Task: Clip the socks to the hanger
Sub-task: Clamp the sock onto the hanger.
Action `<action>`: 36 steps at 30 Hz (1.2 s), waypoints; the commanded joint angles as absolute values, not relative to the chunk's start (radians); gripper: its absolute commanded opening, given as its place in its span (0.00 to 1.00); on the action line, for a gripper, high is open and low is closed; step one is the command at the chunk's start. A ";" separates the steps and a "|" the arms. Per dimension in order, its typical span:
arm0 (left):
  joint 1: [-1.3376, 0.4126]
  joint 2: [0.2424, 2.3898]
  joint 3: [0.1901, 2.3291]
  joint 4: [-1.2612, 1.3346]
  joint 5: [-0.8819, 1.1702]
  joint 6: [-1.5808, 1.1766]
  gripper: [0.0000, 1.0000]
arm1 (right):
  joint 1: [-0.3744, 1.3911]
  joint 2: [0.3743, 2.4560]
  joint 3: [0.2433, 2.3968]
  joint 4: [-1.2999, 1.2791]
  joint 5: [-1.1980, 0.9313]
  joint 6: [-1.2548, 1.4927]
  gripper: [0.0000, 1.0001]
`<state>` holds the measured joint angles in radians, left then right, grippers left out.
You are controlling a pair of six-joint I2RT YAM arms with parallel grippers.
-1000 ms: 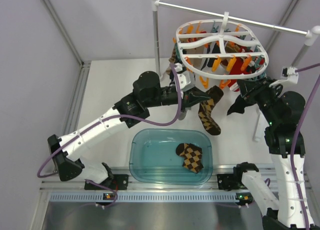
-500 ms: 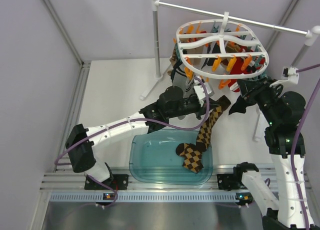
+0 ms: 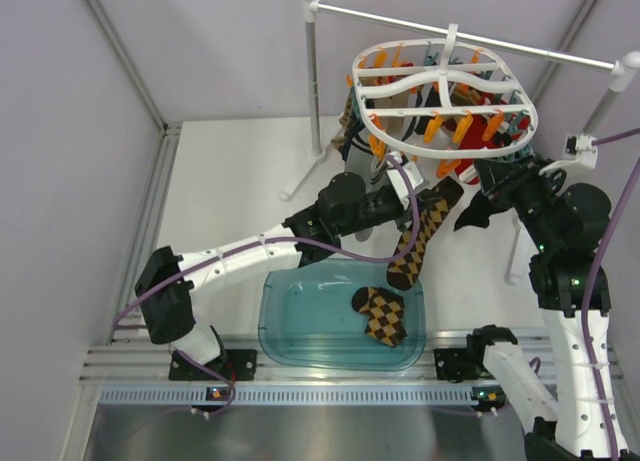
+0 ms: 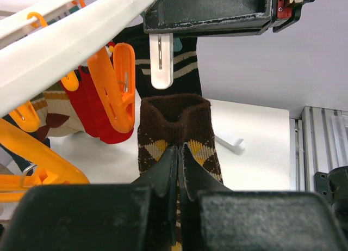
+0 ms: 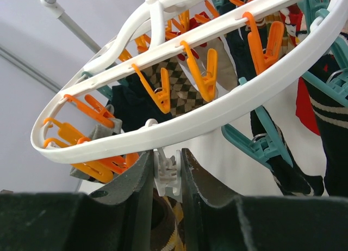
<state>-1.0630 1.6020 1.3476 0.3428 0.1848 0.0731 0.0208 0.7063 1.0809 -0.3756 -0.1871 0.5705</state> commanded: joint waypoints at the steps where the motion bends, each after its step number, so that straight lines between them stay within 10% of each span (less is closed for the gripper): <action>1: -1.065 1.603 1.374 0.431 0.181 0.095 0.00 | 0.009 0.699 1.089 -0.337 -0.206 0.583 0.00; 36: -1.066 1.638 1.428 0.460 0.206 0.161 0.00 | 0.008 0.703 1.085 -0.350 -0.207 0.534 0.00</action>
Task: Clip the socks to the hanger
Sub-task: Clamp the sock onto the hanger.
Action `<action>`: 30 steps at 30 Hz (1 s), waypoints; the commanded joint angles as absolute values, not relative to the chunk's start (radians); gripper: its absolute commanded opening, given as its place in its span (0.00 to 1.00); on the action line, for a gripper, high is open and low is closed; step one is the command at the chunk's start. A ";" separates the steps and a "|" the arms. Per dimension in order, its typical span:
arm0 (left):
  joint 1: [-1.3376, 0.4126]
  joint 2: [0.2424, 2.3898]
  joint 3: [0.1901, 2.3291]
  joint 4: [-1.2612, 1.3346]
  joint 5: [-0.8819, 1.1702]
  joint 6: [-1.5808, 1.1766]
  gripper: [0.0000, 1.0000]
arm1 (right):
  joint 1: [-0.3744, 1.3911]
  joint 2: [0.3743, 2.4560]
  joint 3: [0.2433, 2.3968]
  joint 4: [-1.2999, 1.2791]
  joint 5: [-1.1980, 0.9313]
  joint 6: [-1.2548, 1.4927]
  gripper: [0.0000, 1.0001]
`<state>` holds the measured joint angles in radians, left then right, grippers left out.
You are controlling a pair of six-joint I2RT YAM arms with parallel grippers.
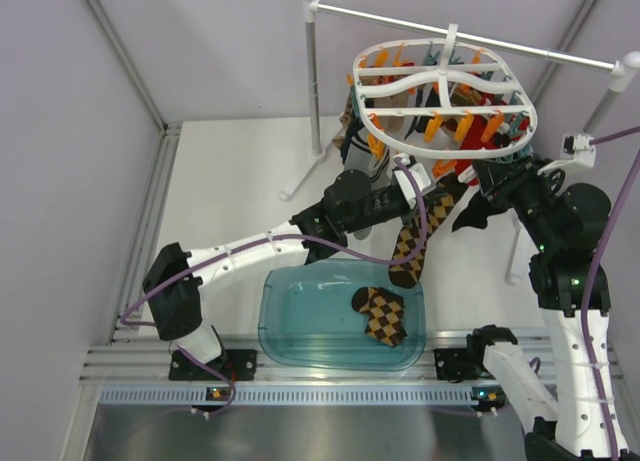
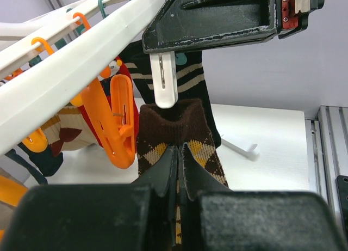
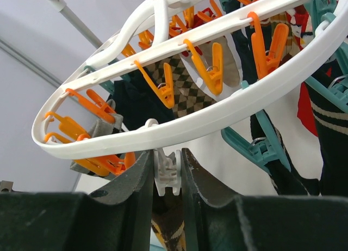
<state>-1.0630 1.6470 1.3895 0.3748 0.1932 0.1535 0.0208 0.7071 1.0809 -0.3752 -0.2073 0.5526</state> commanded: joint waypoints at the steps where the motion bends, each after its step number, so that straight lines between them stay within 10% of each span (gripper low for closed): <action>1: -1.066 1.637 1.424 0.459 0.207 0.163 0.00 | 0.008 0.703 1.085 -0.351 -0.206 0.532 0.00; 30: -1.063 1.557 1.356 0.448 0.219 0.216 0.00 | 0.008 0.696 1.088 -0.331 -0.222 0.511 0.00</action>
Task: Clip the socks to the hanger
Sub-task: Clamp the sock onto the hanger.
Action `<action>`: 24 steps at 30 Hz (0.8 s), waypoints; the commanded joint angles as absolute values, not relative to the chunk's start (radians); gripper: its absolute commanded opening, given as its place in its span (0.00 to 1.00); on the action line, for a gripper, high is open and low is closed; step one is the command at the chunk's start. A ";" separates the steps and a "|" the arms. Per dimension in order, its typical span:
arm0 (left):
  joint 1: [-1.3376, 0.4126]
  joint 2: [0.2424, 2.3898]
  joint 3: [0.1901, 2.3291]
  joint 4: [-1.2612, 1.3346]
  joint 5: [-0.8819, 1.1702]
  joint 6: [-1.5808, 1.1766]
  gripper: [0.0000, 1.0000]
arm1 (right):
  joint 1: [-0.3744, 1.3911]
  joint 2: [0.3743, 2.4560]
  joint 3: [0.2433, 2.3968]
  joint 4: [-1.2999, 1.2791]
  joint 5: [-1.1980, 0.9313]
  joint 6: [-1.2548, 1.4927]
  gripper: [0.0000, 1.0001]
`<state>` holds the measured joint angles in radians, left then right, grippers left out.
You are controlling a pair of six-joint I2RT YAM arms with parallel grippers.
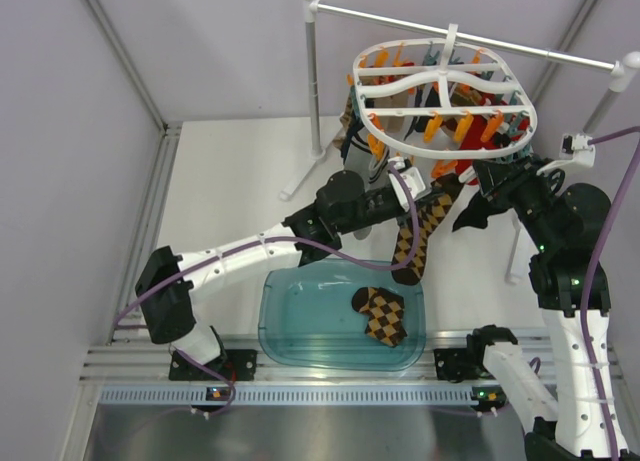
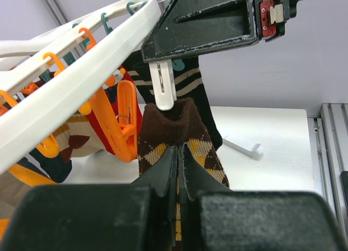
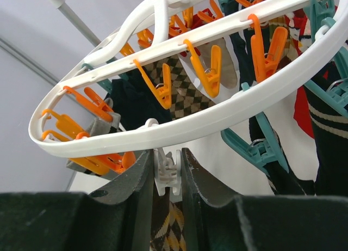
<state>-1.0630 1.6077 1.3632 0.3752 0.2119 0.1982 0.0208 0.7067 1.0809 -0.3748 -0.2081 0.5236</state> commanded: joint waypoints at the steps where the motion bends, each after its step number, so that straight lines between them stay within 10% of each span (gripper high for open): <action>1: -1.062 1.560 1.358 0.451 0.218 0.215 0.00 | 0.008 0.696 1.088 -0.333 -0.224 0.512 0.00; 24: -1.062 1.644 1.476 0.489 0.248 0.259 0.00 | 0.008 0.701 1.094 -0.331 -0.267 0.523 0.00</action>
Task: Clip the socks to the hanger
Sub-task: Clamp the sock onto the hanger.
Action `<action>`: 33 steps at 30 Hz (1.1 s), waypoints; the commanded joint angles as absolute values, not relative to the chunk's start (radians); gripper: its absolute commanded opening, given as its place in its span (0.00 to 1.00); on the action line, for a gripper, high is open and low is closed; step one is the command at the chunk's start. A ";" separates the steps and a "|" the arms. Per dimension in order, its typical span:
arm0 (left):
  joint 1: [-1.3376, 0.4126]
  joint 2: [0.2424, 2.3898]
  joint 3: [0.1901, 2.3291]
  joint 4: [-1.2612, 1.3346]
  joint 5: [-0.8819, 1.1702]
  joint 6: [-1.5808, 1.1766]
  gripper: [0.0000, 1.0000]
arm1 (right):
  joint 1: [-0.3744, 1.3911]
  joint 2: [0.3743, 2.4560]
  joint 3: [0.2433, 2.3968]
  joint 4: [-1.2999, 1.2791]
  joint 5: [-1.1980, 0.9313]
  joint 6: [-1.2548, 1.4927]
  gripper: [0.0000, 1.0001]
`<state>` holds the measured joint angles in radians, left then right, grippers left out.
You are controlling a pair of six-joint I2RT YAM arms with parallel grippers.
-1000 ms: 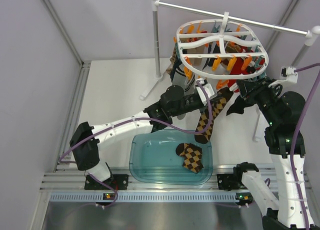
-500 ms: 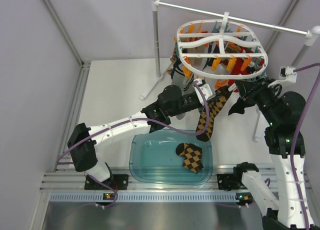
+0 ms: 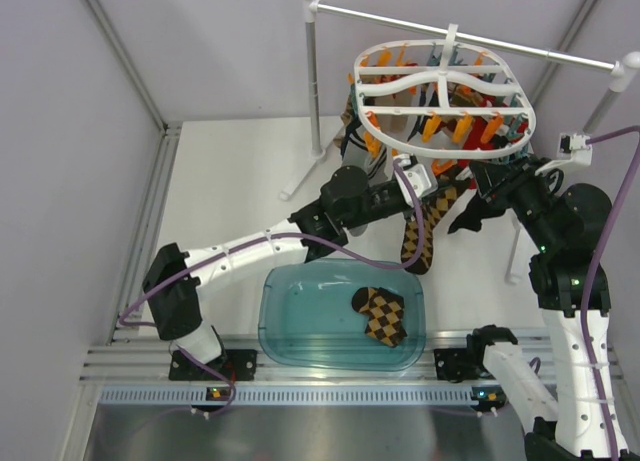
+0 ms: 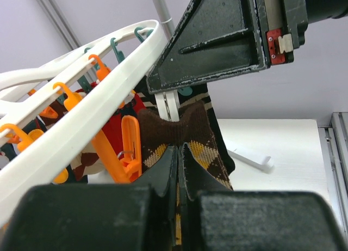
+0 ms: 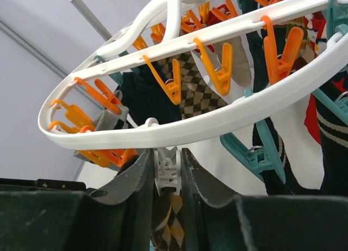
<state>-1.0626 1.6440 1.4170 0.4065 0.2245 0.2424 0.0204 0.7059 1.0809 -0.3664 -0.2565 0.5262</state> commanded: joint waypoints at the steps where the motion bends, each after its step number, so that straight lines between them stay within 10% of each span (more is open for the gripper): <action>1: -1.063 1.649 1.480 0.489 0.247 0.259 0.00 | 0.008 0.700 1.095 -0.330 -0.267 0.523 0.00; 3: -1.063 1.651 1.482 0.488 0.248 0.261 0.00 | 0.008 0.703 1.101 -0.333 -0.275 0.522 0.00; 9: -1.063 1.654 1.477 0.483 0.250 0.261 0.00 | 0.009 0.707 1.114 -0.350 -0.273 0.531 0.49; 22: -1.065 1.508 1.327 0.408 0.238 0.158 0.43 | 0.008 0.701 1.132 -0.374 -0.236 0.505 0.59; 33: -1.062 1.440 1.244 0.420 0.094 0.186 0.54 | 0.008 0.677 1.137 -0.414 -0.239 0.445 0.66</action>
<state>-1.0626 1.4418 1.2350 0.3752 0.1535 0.1810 0.0204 0.6933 1.0821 -0.4126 -0.2447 0.4793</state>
